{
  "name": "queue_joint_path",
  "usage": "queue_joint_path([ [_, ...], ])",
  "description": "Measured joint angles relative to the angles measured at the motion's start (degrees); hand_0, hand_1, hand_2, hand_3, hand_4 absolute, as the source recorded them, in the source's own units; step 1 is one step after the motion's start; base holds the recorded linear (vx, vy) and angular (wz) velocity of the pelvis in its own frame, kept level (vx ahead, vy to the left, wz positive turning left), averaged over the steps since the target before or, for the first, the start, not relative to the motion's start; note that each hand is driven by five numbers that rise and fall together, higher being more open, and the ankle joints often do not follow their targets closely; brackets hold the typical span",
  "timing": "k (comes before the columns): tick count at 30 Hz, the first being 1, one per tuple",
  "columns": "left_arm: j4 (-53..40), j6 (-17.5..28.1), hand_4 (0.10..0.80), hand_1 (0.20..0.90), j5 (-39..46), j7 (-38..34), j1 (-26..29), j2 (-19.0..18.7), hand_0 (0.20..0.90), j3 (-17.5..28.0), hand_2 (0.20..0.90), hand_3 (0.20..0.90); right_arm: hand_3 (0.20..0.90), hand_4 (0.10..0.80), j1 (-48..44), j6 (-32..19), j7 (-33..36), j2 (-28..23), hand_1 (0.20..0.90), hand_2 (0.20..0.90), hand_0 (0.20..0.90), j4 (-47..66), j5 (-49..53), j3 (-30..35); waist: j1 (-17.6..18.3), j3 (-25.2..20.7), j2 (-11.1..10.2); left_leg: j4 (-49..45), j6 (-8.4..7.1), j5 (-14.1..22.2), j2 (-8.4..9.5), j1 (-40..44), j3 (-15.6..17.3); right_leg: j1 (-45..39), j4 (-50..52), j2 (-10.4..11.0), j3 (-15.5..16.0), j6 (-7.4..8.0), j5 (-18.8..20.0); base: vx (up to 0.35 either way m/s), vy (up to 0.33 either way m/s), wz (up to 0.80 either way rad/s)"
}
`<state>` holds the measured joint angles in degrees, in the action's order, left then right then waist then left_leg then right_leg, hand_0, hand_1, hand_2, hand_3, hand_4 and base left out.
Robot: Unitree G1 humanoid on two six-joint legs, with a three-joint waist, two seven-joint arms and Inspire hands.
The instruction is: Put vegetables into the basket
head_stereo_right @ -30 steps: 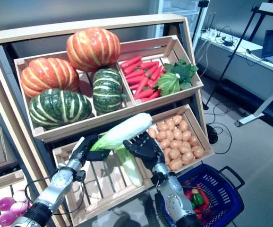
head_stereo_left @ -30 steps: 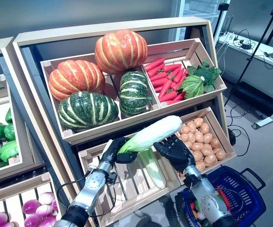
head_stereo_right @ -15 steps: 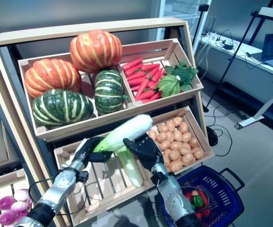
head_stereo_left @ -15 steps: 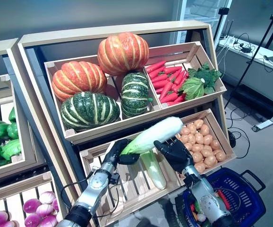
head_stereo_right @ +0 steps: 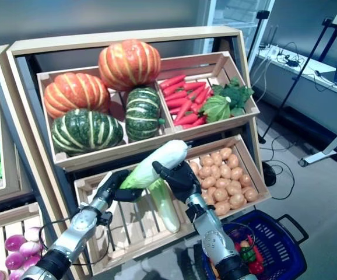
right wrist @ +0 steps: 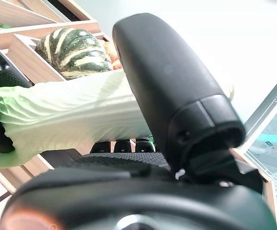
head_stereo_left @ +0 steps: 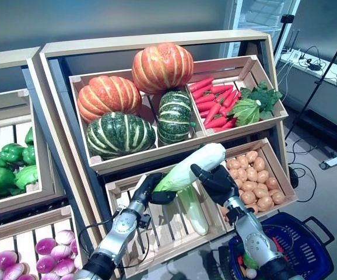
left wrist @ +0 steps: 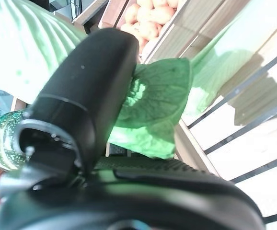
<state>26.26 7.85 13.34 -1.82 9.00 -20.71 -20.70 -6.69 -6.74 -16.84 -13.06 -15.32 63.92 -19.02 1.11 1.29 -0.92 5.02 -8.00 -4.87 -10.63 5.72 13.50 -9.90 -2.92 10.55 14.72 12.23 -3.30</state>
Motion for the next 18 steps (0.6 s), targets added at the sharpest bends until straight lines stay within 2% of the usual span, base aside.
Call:
queue_joint_path([
  [3,0.53,0.0,0.4,0.3,-0.02,0.12,0.42,0.02,0.3,-0.44,0.3,0.3,0.9,0.8,-0.33,0.0,0.02,-0.3,0.9,0.9,0.9,0.0,-0.05,-0.01,-0.06,0.01,-0.02,0.0,0.0,0.0,0.0,-0.08,-0.02,0.02,-0.02,0.0,0.01,0.0,0.0,0.0,0.0,0.0],
  [4,0.61,0.0,0.4,0.3,-0.05,0.19,0.51,0.02,0.3,-0.55,0.3,0.3,0.495,0.53,-0.48,0.0,0.03,-0.44,0.495,0.495,0.495,0.0,-0.06,-0.02,-0.06,0.02,-0.04,0.0,0.0,0.0,0.0,-0.09,-0.02,0.02,-0.03,0.0,0.02,0.0,0.0,0.0,0.0,0.0],
  [5,0.68,0.01,0.4,0.3,-0.15,0.31,0.61,0.02,0.3,-0.64,0.3,0.3,0.3,0.4,-0.68,0.0,0.07,-0.59,0.3,0.3,0.3,0.0,-0.06,-0.03,-0.06,0.04,-0.07,0.0,0.0,0.0,0.0,-0.1,-0.05,0.02,-0.03,0.0,0.02,0.0,0.0,0.0,0.0,0.0],
  [18,-0.64,-0.15,0.4,0.3,-0.81,2.21,1.37,-0.3,0.3,-3.18,0.3,0.3,0.3,0.4,-1.73,-1.91,3.68,-2.26,0.3,0.3,0.3,-0.42,-0.57,0.64,-0.09,0.17,-0.29,0.01,-0.04,-0.06,0.02,-0.34,-0.36,0.03,-0.09,-0.05,0.03,0.0,0.0,-0.001,0.001,0.01],
])
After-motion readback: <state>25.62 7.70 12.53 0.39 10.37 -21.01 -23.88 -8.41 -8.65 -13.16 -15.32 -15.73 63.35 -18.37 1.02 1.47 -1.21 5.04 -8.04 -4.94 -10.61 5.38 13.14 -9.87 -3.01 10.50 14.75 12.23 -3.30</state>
